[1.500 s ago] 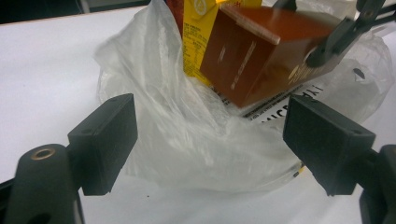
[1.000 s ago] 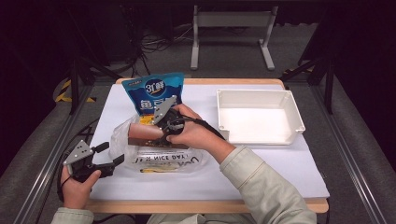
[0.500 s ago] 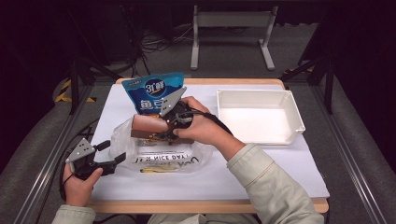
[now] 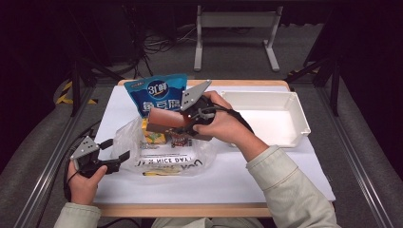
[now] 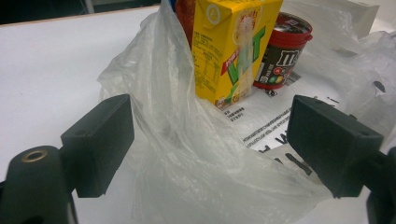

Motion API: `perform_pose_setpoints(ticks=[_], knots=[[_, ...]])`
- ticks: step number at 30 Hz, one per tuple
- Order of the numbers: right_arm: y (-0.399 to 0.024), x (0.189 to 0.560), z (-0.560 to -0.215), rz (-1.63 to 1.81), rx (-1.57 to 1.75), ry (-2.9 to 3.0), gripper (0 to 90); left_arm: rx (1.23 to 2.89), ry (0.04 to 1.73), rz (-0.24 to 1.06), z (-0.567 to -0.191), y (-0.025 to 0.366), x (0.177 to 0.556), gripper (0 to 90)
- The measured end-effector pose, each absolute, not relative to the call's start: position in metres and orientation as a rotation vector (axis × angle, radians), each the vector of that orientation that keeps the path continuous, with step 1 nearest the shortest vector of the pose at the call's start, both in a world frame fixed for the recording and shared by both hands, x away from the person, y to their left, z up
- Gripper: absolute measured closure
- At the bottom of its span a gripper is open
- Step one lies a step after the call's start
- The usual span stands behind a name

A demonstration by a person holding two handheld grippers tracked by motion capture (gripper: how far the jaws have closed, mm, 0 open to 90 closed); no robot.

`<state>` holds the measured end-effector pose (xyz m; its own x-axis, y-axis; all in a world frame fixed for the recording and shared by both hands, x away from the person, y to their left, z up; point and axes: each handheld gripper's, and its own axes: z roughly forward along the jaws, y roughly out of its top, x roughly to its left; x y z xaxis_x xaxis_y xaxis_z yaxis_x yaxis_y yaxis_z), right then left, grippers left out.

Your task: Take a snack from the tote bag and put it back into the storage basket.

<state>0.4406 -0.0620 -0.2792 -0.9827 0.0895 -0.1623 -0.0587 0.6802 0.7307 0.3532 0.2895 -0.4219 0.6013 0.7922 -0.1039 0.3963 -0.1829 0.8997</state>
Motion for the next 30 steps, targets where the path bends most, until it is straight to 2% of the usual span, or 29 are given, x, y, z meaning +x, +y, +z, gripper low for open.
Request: perform_pose_setpoints(ticks=[30], knots=[[-0.143, 0.449, -0.245, 1.165, 0.170, 2.620, 42.6, 1.785, 0.982, 0.517, -0.422, 0.294, 0.354, 9.7]])
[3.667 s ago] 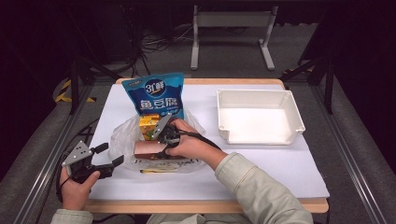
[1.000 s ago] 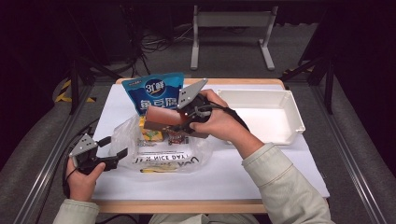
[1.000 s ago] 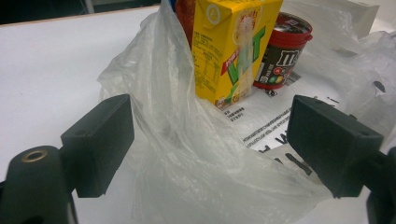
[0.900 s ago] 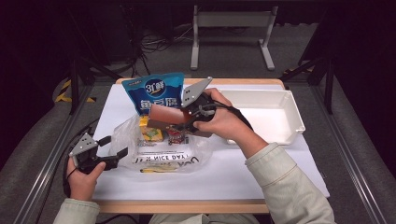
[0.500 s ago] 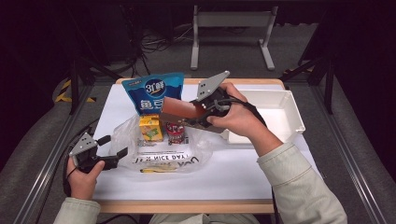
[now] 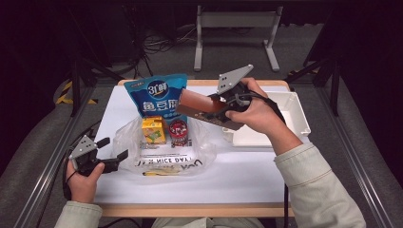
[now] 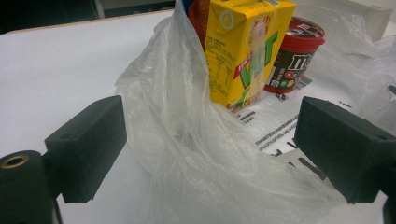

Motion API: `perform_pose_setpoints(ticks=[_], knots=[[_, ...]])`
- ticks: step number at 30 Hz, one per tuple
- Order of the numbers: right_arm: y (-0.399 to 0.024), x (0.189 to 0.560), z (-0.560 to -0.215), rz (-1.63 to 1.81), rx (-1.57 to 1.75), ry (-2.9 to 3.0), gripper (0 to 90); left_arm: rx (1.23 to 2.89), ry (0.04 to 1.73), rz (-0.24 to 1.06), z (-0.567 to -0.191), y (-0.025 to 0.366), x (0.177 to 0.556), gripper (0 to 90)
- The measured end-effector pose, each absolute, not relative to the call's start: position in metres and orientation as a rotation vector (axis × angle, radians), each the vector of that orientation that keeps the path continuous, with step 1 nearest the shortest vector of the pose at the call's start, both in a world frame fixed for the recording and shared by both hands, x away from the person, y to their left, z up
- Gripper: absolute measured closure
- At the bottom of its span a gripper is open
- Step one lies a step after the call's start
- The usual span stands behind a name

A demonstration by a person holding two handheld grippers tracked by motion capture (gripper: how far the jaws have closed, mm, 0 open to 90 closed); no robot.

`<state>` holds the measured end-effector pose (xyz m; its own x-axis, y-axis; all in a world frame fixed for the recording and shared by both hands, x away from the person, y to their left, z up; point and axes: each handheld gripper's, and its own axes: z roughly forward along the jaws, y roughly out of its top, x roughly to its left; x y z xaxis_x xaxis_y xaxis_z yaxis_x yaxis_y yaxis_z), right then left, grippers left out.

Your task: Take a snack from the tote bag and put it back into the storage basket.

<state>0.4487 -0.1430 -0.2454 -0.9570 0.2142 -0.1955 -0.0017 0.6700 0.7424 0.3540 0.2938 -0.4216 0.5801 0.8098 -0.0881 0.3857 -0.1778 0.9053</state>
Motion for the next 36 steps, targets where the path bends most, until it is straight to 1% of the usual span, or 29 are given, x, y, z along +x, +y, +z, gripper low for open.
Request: perform_pose_setpoints(ticks=[7, 17, 27, 36], knots=[[-0.156, 0.451, -0.242, 1.159, 0.190, 2.606, 42.6, 1.792, 0.985, 0.514, -0.422, 0.294, 0.354, 9.3], [-0.176, 0.457, -0.240, 1.128, 0.234, 2.593, 42.5, 1.805, 0.978, 0.506, -0.423, 0.294, 0.354, 5.2], [-0.194, 0.465, -0.237, 1.130, 0.276, 2.576, 42.5, 1.823, 0.952, 0.494, -0.423, 0.294, 0.354, 4.9], [-0.216, 0.478, -0.235, 1.111, 0.330, 2.550, 42.5, 1.847, 0.914, 0.474, -0.424, 0.294, 0.353, 2.5]])
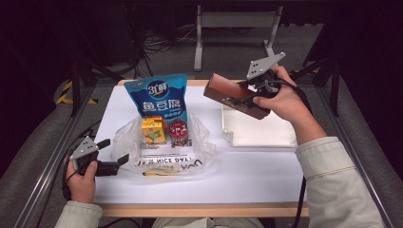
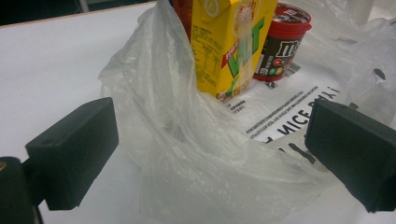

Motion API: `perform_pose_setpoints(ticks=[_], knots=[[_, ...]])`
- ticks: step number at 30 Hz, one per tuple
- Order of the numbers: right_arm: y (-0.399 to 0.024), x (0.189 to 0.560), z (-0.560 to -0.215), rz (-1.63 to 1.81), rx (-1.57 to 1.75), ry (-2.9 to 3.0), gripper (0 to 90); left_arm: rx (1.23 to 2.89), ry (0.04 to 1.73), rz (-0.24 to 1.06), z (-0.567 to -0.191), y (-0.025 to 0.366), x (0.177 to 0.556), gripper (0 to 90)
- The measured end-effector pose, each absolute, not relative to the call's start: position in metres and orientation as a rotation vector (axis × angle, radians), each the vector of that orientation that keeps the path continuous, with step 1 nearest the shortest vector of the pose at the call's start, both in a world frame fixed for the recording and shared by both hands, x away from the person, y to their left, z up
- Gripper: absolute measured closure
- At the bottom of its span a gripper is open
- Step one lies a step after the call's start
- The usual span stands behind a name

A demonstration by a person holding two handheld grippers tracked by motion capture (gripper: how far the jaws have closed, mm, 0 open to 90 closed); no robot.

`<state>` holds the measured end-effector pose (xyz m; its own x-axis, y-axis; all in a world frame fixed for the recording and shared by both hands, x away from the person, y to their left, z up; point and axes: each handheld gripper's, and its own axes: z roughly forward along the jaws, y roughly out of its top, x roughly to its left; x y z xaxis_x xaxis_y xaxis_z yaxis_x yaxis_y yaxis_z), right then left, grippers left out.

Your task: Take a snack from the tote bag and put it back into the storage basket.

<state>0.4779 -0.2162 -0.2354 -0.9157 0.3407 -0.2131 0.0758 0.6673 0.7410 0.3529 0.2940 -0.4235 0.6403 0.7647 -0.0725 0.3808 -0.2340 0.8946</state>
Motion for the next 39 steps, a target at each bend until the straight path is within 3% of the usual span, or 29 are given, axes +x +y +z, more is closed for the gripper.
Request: perform_pose_setpoints(ticks=[23, 39], knots=[[-0.260, 0.508, -0.248, 1.048, 0.396, 2.535, 42.4, 1.852, 0.913, 0.478, -0.424, 0.295, 0.351, 2.3], [-0.272, 0.529, -0.269, 0.997, 0.442, 2.549, 42.4, 1.822, 0.909, 0.496, -0.422, 0.305, 0.330, 2.4]])
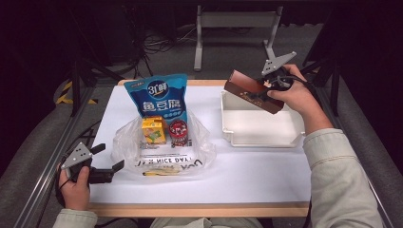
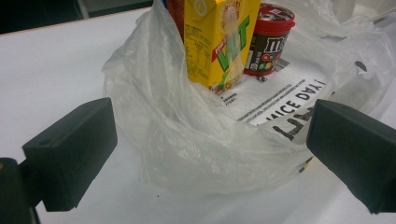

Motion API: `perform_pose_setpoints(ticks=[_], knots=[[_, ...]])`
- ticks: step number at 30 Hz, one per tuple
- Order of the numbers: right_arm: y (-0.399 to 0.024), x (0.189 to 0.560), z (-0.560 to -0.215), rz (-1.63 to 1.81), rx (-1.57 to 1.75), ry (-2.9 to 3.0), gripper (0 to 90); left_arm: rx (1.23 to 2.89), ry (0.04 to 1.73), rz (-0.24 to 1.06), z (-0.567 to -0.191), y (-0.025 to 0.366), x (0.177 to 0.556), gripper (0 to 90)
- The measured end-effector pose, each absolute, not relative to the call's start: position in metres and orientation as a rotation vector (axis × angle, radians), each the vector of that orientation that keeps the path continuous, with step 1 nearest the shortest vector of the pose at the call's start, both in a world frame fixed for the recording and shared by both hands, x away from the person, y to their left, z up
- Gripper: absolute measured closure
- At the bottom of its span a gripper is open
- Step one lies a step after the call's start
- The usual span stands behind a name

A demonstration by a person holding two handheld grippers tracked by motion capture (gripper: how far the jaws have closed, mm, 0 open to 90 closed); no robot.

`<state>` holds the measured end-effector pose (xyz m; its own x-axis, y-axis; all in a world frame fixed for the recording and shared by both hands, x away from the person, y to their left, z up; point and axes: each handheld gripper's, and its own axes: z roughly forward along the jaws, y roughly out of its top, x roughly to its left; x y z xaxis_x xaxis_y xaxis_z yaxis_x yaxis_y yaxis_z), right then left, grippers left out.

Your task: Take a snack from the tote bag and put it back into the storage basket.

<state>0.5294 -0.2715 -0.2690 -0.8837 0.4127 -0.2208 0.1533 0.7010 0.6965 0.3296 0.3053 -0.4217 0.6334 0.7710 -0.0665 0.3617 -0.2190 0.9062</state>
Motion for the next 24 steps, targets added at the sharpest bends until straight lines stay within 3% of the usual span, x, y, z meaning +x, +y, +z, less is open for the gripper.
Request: perform_pose_setpoints(ticks=[24], knots=[[-0.289, 0.557, -0.314, 0.945, 0.511, 2.588, 42.4, 1.826, 0.928, 0.501, -0.425, 0.315, 0.314, 2.5]])
